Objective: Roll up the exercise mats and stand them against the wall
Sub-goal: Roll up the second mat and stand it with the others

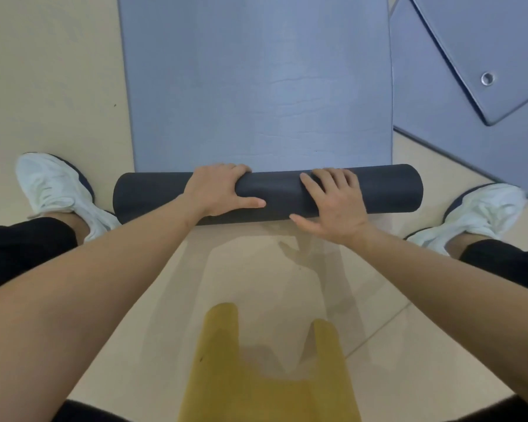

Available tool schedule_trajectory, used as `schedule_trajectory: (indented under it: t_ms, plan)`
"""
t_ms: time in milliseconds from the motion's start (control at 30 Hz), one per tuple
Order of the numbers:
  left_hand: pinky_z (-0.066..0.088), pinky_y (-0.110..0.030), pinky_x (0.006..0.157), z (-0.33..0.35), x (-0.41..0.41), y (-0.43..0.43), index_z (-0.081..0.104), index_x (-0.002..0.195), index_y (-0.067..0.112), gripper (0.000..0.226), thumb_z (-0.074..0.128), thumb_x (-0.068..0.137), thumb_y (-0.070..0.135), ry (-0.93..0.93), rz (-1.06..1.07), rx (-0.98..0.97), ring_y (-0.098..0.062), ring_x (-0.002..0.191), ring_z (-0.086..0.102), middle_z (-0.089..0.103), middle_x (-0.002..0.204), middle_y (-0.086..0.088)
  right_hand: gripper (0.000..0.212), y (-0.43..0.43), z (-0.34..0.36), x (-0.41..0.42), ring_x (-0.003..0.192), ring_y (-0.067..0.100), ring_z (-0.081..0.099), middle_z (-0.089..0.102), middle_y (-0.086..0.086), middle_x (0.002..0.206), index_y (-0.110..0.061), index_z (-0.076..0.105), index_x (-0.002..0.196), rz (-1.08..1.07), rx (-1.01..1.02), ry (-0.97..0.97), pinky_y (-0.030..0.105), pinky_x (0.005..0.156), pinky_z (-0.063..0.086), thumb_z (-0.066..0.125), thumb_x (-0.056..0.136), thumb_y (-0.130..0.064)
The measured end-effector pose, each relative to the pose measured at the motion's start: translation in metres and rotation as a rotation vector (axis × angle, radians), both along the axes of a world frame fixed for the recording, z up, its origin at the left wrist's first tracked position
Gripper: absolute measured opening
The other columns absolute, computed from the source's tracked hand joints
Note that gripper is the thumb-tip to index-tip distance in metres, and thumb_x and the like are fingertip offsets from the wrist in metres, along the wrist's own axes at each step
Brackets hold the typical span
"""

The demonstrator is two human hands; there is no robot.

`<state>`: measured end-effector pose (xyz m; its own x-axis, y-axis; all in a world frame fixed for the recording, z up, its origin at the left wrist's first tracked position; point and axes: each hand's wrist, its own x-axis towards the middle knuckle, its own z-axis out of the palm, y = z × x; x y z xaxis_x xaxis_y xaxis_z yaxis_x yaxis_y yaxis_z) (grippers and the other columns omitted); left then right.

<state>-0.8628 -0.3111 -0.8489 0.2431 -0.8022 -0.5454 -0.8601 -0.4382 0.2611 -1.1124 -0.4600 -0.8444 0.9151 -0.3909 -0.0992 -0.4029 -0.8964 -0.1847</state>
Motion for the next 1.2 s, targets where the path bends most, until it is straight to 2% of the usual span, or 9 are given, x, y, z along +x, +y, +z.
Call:
schedule_trajectory:
  t_ms: [133, 300, 500, 600, 700, 833, 1000, 1100, 1200]
  plan:
    - [0.048, -0.043, 0.092, -0.004, 0.004, -0.004, 0.054, 0.136, 0.033, 0.094, 0.041, 0.071, 0.1, 0.03, 0.006, -0.02, -0.021, 0.117, 0.056, 0.061, 0.127, 0.008, 0.102, 0.005, -0.004, -0.003, 0.142, 0.042, 0.041, 0.045, 0.021, 0.152, -0.01, 0.04, 0.154, 0.032, -0.015, 0.181, 0.065, 0.118, 0.025, 0.053, 0.082, -0.082]
    - [0.041, -0.043, 0.101, 0.006, 0.0, -0.007, 0.056, 0.138, 0.028, 0.09, 0.048, 0.076, 0.093, -0.008, 0.015, -0.044, -0.025, 0.119, 0.056, 0.062, 0.132, 0.002, 0.118, -0.006, -0.004, 0.008, 0.146, 0.042, 0.032, 0.034, 0.02, 0.158, -0.012, 0.022, 0.159, 0.075, -0.007, 0.308, 0.065, 0.12, 0.02, 0.051, 0.075, -0.091]
    - [0.041, -0.046, 0.103, 0.013, -0.038, 0.014, 0.06, 0.139, 0.012, 0.074, 0.059, 0.085, 0.063, -0.234, -0.019, -0.439, -0.033, 0.122, 0.058, 0.062, 0.14, -0.009, 0.127, -0.032, -0.004, 0.03, 0.138, 0.037, 0.04, 0.042, 0.016, 0.152, -0.017, 0.021, 0.16, 0.082, 0.024, 0.34, 0.06, 0.118, 0.026, 0.048, 0.065, -0.098]
    - [0.027, -0.054, 0.123, 0.01, -0.047, 0.023, 0.04, 0.157, 0.012, 0.095, 0.059, 0.083, 0.067, -0.318, -0.081, -0.327, -0.038, 0.147, 0.039, 0.04, 0.162, -0.015, 0.129, -0.052, 0.002, 0.047, 0.133, 0.035, 0.045, 0.045, 0.01, 0.15, -0.022, 0.023, 0.16, 0.09, 0.111, 0.386, 0.056, 0.114, 0.031, 0.041, 0.061, -0.103]
    - [0.016, -0.06, 0.126, 0.007, -0.039, 0.019, 0.019, 0.165, 0.017, 0.111, 0.058, 0.079, 0.076, -0.375, -0.103, -0.212, -0.039, 0.155, 0.026, 0.024, 0.17, -0.014, 0.121, -0.071, 0.01, 0.066, 0.133, 0.033, 0.042, 0.045, 0.007, 0.15, -0.028, 0.029, 0.158, 0.081, 0.244, 0.429, 0.054, 0.11, 0.034, 0.054, 0.062, -0.098]
    - [0.024, -0.059, 0.122, 0.007, -0.019, 0.001, 0.022, 0.162, 0.02, 0.117, 0.066, 0.071, 0.08, -0.382, -0.118, -0.176, -0.039, 0.147, 0.036, 0.034, 0.165, -0.011, 0.114, -0.085, 0.019, 0.083, 0.128, 0.034, 0.037, 0.042, 0.008, 0.14, -0.031, 0.039, 0.155, 0.046, 0.276, 0.474, 0.053, 0.11, 0.032, 0.059, 0.064, -0.095]
    - [0.034, -0.049, 0.112, 0.012, 0.01, -0.027, 0.033, 0.158, 0.027, 0.111, 0.059, 0.07, 0.088, -0.278, -0.08, -0.152, -0.032, 0.133, 0.049, 0.048, 0.156, -0.002, 0.105, -0.08, 0.021, 0.074, 0.12, 0.037, 0.047, 0.056, 0.01, 0.129, -0.024, 0.047, 0.148, -0.046, 0.066, 0.269, 0.055, 0.109, 0.03, 0.035, 0.072, -0.096]
    - [0.036, -0.048, 0.11, 0.019, 0.031, -0.047, 0.032, 0.158, 0.032, 0.114, 0.057, 0.067, 0.094, -0.167, -0.08, -0.085, -0.031, 0.133, 0.051, 0.05, 0.155, 0.001, 0.092, -0.071, 0.016, 0.062, 0.116, 0.039, 0.051, 0.058, 0.012, 0.129, -0.018, 0.049, 0.143, -0.038, -0.057, 0.108, 0.057, 0.109, 0.032, 0.047, 0.082, -0.085]
    - [0.041, -0.048, 0.108, 0.024, 0.051, -0.068, 0.029, 0.16, 0.034, 0.115, 0.062, 0.066, 0.093, -0.042, -0.041, -0.009, -0.032, 0.131, 0.054, 0.055, 0.151, 0.002, 0.097, -0.064, 0.007, 0.053, 0.134, 0.042, 0.044, 0.047, 0.016, 0.148, -0.013, 0.036, 0.153, 0.011, -0.13, 0.136, 0.064, 0.116, 0.027, 0.061, 0.083, -0.075]
